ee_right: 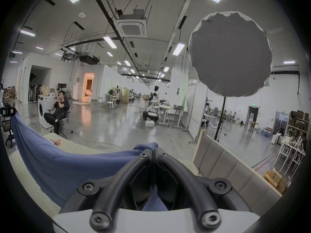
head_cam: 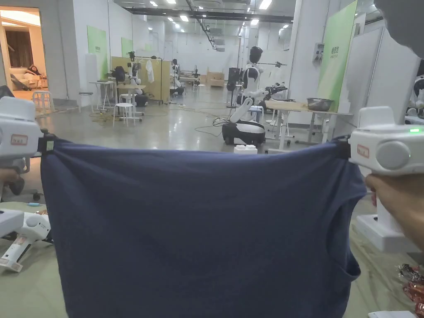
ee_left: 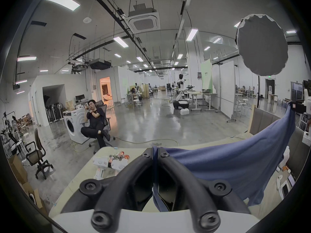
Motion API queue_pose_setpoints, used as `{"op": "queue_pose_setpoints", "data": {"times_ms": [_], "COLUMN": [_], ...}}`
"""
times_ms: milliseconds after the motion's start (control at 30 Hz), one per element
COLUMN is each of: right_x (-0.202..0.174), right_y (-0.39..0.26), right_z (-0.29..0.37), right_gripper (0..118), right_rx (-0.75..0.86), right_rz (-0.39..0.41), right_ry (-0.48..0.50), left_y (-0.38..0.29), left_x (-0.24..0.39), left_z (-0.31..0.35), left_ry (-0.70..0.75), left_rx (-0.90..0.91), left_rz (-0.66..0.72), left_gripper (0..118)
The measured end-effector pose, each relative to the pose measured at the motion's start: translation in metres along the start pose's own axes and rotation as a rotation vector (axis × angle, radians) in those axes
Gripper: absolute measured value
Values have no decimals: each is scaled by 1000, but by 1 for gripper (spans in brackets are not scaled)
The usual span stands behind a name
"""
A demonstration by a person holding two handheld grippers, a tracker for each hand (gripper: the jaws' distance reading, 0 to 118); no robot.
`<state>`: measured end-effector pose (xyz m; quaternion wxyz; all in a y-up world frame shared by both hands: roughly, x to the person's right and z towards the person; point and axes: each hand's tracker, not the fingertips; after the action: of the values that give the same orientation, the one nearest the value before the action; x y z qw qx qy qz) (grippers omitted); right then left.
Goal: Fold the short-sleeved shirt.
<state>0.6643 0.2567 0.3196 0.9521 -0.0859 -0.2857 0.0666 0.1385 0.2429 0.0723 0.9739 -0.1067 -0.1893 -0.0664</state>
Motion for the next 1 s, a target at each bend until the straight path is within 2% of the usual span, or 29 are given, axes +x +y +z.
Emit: {"op": "queue_pose_setpoints", "data": {"times_ms": [233, 400, 567, 767, 833, 900, 1000], "right_x": [-8, -13, -19, -29, -25, -26, -24], "right_y": [52, 42, -8, -88, -115, -136, -159], "right_z": [-11, -12, -11, 9, 12, 23, 47], "right_gripper": [0, 0, 0, 0, 0, 0, 0], "right_rx": [63, 79, 28, -68, -111, -131, -148], "right_rz": [-3, 1, -12, -27, -51, -42, -37], "right_ry": [-39, -35, -4, 28, 50, 54, 58], "left_y": [50, 45, -4, -99, -131, -156, -183], "left_x": [2, 5, 8, 7, 8, 8, 11], "left_z": [-9, -12, -20, -19, -10, 6, 36], "left_ry": [31, 44, 45, 18, 10, -20, -24], "left_rx": [70, 76, 29, -71, -100, -116, -115], "left_rz": [0, 5, 8, 77, 126, 163, 152], "left_gripper": [0, 0, 0, 0, 0, 0, 0]}}
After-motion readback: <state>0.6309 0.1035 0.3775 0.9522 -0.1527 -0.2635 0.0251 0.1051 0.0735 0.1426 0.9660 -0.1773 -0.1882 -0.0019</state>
